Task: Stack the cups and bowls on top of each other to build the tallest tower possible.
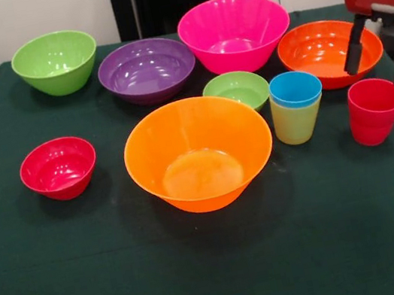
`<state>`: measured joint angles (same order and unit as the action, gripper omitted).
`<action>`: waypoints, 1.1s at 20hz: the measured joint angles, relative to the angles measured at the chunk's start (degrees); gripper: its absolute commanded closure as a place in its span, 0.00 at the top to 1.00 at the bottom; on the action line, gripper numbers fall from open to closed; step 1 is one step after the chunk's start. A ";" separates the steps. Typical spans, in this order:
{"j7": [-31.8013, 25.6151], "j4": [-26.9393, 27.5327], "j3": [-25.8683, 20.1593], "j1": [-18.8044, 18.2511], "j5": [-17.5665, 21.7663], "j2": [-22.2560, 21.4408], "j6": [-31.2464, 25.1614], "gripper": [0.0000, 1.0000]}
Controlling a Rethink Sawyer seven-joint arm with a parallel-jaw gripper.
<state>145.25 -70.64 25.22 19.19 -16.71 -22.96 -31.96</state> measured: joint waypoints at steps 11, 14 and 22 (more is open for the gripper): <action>1.46 4.04 3.07 3.38 -3.77 7.82 0.01 1.00; 1.94 4.11 3.61 4.16 -4.27 9.40 0.01 1.00; 3.56 4.13 5.53 6.35 -5.58 13.71 0.01 1.00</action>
<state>148.81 -66.51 30.75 25.54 -22.29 -9.24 -31.95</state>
